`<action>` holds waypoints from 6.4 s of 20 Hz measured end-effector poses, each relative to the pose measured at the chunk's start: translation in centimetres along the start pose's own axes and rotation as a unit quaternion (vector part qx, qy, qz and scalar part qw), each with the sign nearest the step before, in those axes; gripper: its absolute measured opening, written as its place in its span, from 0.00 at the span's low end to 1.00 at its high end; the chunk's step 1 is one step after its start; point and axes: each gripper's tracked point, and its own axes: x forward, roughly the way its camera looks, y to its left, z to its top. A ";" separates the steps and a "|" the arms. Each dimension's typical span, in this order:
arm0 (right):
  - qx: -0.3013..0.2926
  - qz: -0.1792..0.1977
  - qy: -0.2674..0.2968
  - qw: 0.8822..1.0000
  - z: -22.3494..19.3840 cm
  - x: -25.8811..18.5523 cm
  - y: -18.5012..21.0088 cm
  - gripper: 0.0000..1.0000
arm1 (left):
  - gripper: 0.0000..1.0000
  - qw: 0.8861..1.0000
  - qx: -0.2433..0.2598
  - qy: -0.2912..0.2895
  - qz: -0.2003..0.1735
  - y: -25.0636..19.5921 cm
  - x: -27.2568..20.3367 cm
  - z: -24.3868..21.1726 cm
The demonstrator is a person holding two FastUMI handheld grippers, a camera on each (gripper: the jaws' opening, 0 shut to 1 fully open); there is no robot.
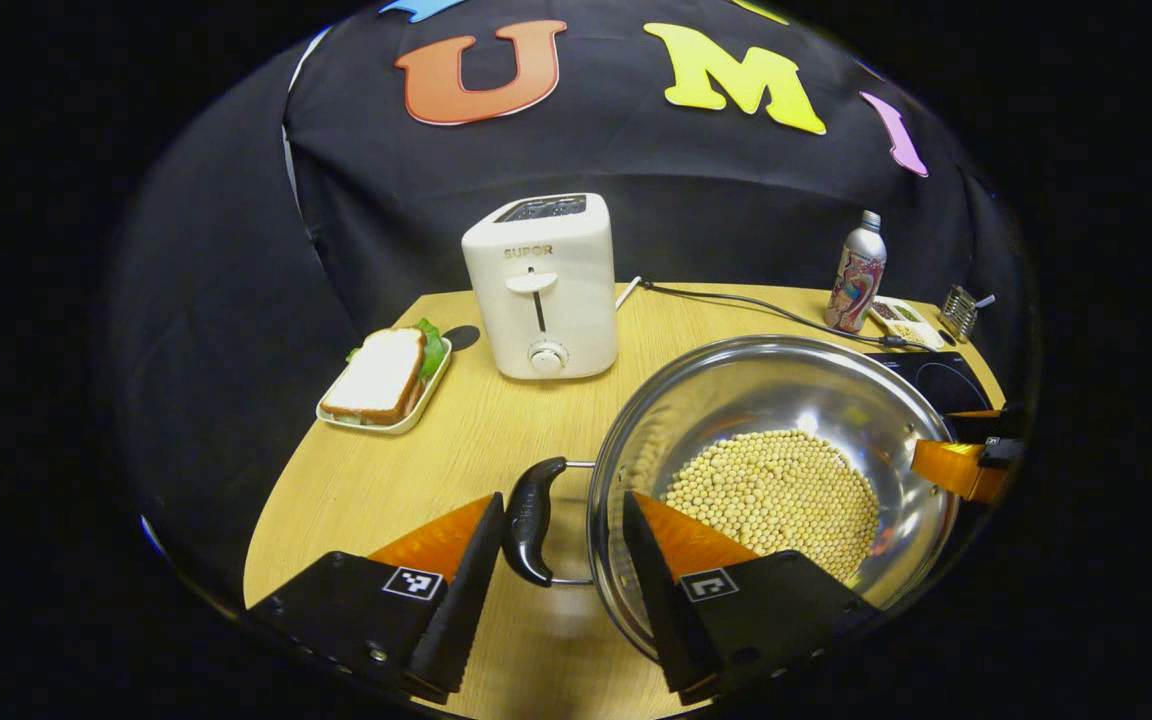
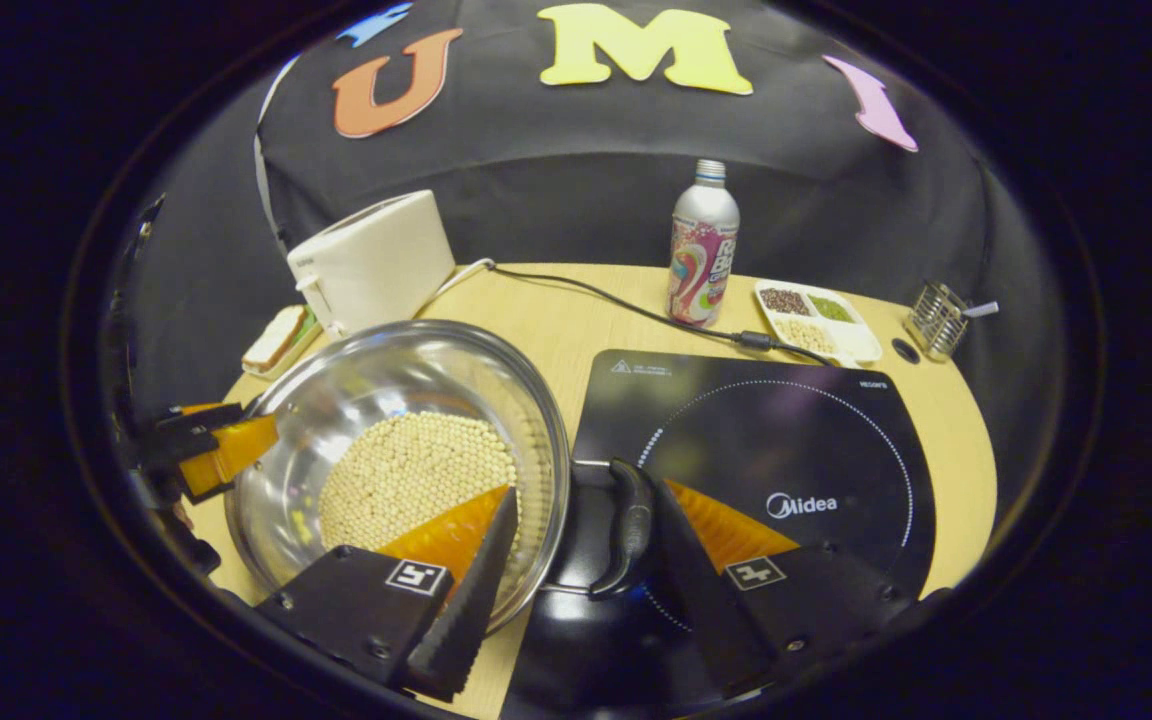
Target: First push the handle of the pot to place it horizontally, then grasp the pot with both hands and set it on the induction cooktop.
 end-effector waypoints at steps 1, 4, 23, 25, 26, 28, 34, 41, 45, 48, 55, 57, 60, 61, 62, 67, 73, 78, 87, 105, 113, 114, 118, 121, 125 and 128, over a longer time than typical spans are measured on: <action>-0.006 -0.005 0.001 1.000 -0.1 0.0 0.0 0.86 | 0.69 1.000 0.001 0.005 0.005 0.2 0.4 -0.2; -0.021 -0.013 0.010 1.000 -0.2 0.2 -0.1 0.86 | 0.65 1.000 0.012 0.006 0.000 0.3 0.3 0.1; 0.023 0.053 0.043 0.997 0.2 -3.8 -0.1 0.55 | 0.57 0.998 -0.019 0.049 -0.021 0.7 -2.4 0.0; 0.020 0.061 0.040 0.997 1.2 -5.1 -0.1 0.55 | 0.57 0.999 -0.015 0.041 -0.015 0.7 -4.7 0.6; 0.018 0.064 0.038 0.997 1.7 -5.9 -0.3 0.54 | 0.57 0.999 -0.015 0.038 -0.014 0.7 -5.5 1.2; 0.014 0.066 0.038 0.997 2.4 -7.6 -0.9 0.57 | 0.57 0.999 -0.019 0.040 -0.013 0.3 -6.9 1.9; 0.011 0.063 0.039 0.997 5.1 -11.8 -4.7 0.55 | 0.57 1.000 -0.004 0.018 -0.022 -2.8 -10.1 5.9; 0.015 0.054 0.001 0.998 8.6 -16.1 -11.2 0.55 | 0.57 0.999 0.011 -0.007 -0.043 -8.6 -12.4 10.9; 0.023 0.049 -0.014 0.998 9.4 -17.7 -15.2 0.54 | 0.57 0.998 0.018 -0.021 -0.050 -12.2 -13.1 13.0; 0.026 0.042 -0.018 0.999 9.5 -17.9 -18.0 0.55 | 0.57 0.998 0.028 -0.024 -0.056 -15.0 -13.3 13.4; 0.047 0.035 -0.013 0.998 7.5 -16.7 -23.7 0.55 | 0.57 0.997 0.044 -0.017 -0.068 -20.6 -11.9 12.7; 0.055 0.035 -0.008 0.998 6.7 -16.0 -24.7 0.54 | 0.57 0.997 0.042 -0.011 -0.071 -21.7 -11.5 12.3; 0.059 0.032 -0.001 0.998 5.9 -14.9 -25.9 0.54 | 0.57 0.996 0.045 -0.003 -0.074 -23.0 -10.4 11.5; 0.059 0.030 0.001 0.998 5.8 -14.5 -26.2 0.54 | 0.57 0.996 0.048 0.000 -0.074 -23.3 -10.1 11.2; 0.058 0.029 0.005 0.998 5.5 -14.1 -26.5 0.54 | 0.57 0.996 0.049 0.003 -0.074 -23.6 -9.7 10.8; 0.060 0.032 0.021 0.997 4.1 -11.9 -27.1 0.54 | 0.57 0.996 0.044 0.020 -0.077 -24.3 -7.8 8.8; 0.056 0.034 0.030 0.997 2.4 -9.3 -27.2 0.54 | 0.57 0.995 0.042 0.036 -0.080 -24.5 -5.8 6.8; 0.066 0.039 0.015 0.997 1.4 -7.7 -27.2 0.55 | 0.57 0.995 0.032 0.019 -0.094 -24.7 -4.7 6.5; 0.076 0.037 -0.007 0.996 1.3 -7.8 -27.5 0.63 | 0.70 0.995 0.023 0.003 -0.099 -24.7 -4.8 6.1; 0.048 -0.062 -0.158 0.984 1.2 -15.7 -26.8 0.76 | 0.96 0.992 0.012 -0.108 -0.064 -21.5 -11.6 5.1; 0.043 -0.078 -0.268 0.959 1.4 -26.7 -25.6 0.95 | 0.95 0.972 -0.008 -0.227 -0.053 -20.0 -23.1 7.0; 0.038 -0.083 -0.276 0.957 1.4 -28.0 -25.4 0.99 | 0.95 0.970 -0.009 -0.237 -0.055 -19.9 -24.7 7.1; 0.029 -0.088 -0.322 0.942 2.0 -33.9 -24.3 1.00 | 0.95 0.957 -0.007 -0.288 -0.038 -18.9 -31.2 8.1; 0.042 -0.080 -0.345 0.934 1.5 -37.2 -23.6 1.00 | 0.96 0.947 -0.025 -0.317 -0.035 -18.6 -34.4 8.0; 0.076 -0.077 -0.366 0.924 0.3 -42.0 -23.3 1.00 | 0.96 0.943 -0.013 -0.332 -0.012 -18.1 -37.8 7.2; 0.056 -0.085 -0.381 0.919 -1.6 -45.2 -23.8 1.00 | 0.96 0.937 0.002 -0.349 -0.005 -18.5 -40.1 6.6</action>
